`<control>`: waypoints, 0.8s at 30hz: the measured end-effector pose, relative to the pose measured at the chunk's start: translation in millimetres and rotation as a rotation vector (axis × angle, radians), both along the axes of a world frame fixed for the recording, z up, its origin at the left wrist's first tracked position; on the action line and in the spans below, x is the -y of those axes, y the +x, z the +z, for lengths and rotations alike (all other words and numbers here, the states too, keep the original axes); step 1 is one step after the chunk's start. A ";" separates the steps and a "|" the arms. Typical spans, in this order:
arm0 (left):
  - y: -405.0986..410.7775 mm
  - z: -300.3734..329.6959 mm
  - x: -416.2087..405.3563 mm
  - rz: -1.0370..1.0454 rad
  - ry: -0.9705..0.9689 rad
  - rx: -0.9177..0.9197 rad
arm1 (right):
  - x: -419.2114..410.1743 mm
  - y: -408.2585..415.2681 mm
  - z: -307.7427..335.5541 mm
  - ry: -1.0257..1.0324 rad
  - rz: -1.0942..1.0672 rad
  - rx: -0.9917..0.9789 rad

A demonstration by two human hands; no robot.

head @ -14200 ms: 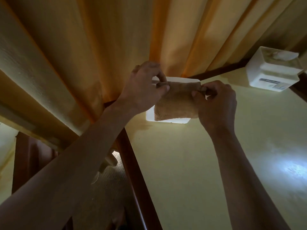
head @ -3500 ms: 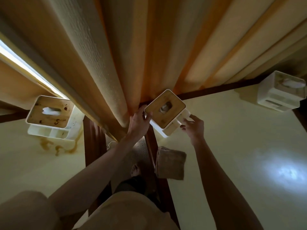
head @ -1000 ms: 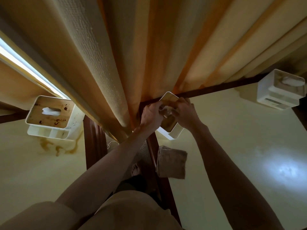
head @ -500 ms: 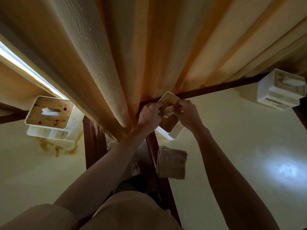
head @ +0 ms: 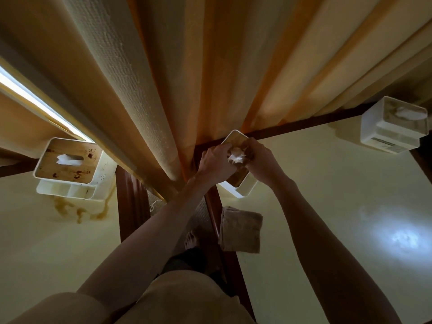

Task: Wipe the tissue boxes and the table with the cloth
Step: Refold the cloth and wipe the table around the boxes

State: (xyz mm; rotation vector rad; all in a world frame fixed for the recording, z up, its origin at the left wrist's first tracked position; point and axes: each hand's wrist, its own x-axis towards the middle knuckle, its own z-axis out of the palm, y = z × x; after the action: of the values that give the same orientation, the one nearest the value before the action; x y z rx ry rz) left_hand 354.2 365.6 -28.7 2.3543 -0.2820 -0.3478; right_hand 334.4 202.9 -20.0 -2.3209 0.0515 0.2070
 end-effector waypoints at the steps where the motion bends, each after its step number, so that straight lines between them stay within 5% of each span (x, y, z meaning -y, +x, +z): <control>1: -0.2 -0.3 -2.1 0.016 -0.032 -0.001 | 4.5 1.7 1.0 0.016 0.026 -0.014; 6: 3.1 -5.9 -12.1 0.123 -0.152 -0.020 | 23.6 9.8 -1.4 -0.043 0.185 -0.010; 13: 5.4 -8.6 -19.2 0.124 -0.192 -0.084 | 14.0 12.0 -21.2 -0.169 -0.049 0.021; 24: -7.4 -8.3 -9.5 0.063 0.033 -0.089 | 12.7 5.7 -9.7 0.061 -0.236 0.145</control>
State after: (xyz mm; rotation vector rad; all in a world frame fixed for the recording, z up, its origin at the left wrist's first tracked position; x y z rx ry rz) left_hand 346.8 375.1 -37.0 2.3671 -0.1607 -0.4286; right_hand 340.1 190.2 -29.7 -2.2392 0.2412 -0.0782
